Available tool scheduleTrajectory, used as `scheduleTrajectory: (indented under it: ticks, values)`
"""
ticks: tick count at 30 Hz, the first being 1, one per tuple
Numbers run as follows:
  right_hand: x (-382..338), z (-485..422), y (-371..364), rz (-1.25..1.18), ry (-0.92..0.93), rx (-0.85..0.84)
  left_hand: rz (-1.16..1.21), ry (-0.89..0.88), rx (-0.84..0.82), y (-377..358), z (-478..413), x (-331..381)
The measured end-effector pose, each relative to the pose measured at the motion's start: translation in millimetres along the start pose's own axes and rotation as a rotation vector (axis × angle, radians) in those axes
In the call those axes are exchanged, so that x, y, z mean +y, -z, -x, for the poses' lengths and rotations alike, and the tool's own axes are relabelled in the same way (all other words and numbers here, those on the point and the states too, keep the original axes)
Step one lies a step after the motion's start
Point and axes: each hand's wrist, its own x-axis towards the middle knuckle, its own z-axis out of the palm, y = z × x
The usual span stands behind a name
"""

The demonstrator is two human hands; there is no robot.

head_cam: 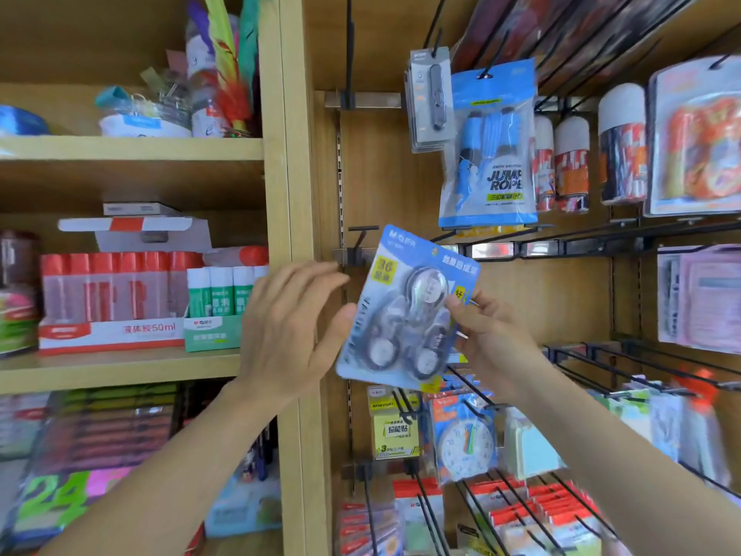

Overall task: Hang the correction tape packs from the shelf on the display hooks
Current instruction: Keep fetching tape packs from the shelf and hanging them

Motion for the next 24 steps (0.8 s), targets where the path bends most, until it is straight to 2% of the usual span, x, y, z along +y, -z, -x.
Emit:
scheduleTrajectory:
  ticks: [5,8,17,24]
  values:
    - [3,-1,19,0.037,0.002,0.165,-0.312,0.045,-0.156,-15,19,-19]
    - [3,-5,26,0.084,0.049,0.205,-0.333,0.119,-0.135,-19,25,-18]
    - [2,-15,20,0.171,0.146,0.303,-0.319,0.127,-0.100,-20,28,-19]
    - [-1,-25,16,0.156,0.180,0.310,-0.300,0.132,-0.054,-20,30,-18]
